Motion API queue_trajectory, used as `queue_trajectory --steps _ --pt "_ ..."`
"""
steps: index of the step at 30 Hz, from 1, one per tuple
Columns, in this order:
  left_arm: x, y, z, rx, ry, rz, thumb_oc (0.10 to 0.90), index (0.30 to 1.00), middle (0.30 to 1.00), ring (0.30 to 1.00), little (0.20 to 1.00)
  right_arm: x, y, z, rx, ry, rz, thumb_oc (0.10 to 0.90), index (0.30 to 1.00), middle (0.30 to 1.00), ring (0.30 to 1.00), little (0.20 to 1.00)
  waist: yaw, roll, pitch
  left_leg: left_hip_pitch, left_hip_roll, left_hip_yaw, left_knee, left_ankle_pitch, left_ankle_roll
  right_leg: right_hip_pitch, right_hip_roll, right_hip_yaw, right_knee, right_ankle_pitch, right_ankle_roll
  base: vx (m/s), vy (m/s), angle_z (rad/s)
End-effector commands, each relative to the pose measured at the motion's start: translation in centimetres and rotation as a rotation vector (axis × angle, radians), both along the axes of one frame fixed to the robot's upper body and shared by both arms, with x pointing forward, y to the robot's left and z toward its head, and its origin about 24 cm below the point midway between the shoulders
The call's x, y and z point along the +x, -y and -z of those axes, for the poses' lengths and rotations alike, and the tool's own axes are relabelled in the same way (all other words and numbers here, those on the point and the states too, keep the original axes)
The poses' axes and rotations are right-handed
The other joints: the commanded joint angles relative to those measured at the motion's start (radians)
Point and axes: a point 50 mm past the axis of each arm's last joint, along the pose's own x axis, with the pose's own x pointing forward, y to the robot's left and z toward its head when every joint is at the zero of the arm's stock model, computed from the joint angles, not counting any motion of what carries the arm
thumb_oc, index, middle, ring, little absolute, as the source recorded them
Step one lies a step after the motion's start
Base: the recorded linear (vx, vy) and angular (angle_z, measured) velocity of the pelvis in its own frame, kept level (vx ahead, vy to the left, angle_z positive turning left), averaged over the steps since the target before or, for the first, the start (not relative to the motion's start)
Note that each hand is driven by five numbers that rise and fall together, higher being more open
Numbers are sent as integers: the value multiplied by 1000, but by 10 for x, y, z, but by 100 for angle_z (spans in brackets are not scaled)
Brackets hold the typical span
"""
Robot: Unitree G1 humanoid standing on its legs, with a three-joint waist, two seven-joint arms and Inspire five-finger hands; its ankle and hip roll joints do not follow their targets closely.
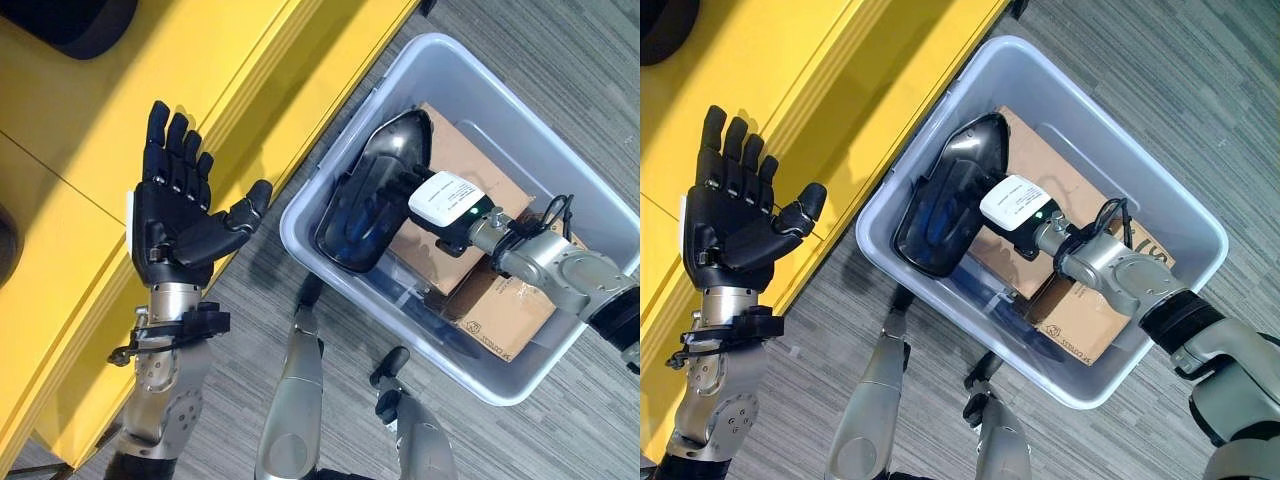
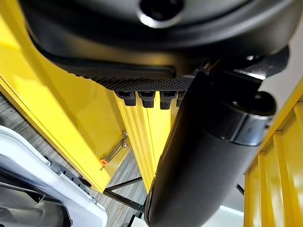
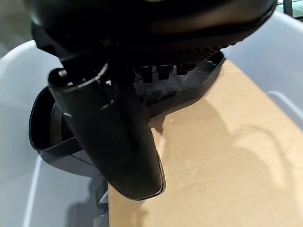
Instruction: Move parts from the plastic box to the shelf.
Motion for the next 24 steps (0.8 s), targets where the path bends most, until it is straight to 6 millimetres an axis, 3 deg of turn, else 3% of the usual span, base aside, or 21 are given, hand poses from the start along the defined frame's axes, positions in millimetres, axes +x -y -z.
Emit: queue_trajectory --steps 1,11,12,13,16,17,24 --pt "-25 20 -45 -2 310 78 900 1000 1000 1000 1000 4 -14 -53 -48 194 -81 900 1000 1000 1000 1000 -10 55 -15 10 95 46 -129 122 -74 31 -10 31 110 -137 -28 0 0 0" --pt "-25 24 -47 -22 324 87 900 1000 1000 1000 1000 11 -23 -53 -89 223 -89 900 1000 1000 1000 1000 -5 61 -15 -28 85 38 -126 123 -71 0 -11 25 119 -141 -31 1 -2 3" --pt "-25 24 -47 -24 321 88 900 1000 1000 1000 1000 11 -24 -51 -92 219 -91 900 1000 1000 1000 1000 -10 56 -15 -15 82 35 -126 103 -78 12 -12 36 123 -161 -29 4 -2 4" --pt "-25 24 -48 -23 327 89 900 1000 1000 1000 1000 11 -24 -53 -91 225 -90 900 1000 1000 1000 1000 -6 61 -15 -32 83 35 -125 122 -70 -2 -11 23 121 -143 -30 9 8 5" --pt "-24 26 -48 -29 329 97 900 1000 1000 1000 1000 12 -25 -51 -90 223 -91 900 1000 1000 1000 1000 -8 57 -15 -24 75 32 -121 100 -78 11 -12 32 123 -165 -30 9 1 6" --pt "-24 27 -49 -29 336 98 900 1000 1000 1000 1000 13 -25 -52 -89 225 -87 900 1000 1000 1000 1000 -3 61 -15 -42 74 32 -120 118 -70 -2 -12 19 122 -148 -32 70 -53 5" --pt "-24 28 -47 -29 328 95 900 1000 1000 1000 1000 16 -21 -41 -98 195 -66 900 1000 1000 1000 1000 -5 59 -15 -42 66 28 -120 96 -76 -2 -13 24 133 -173 -33 17 -10 5"
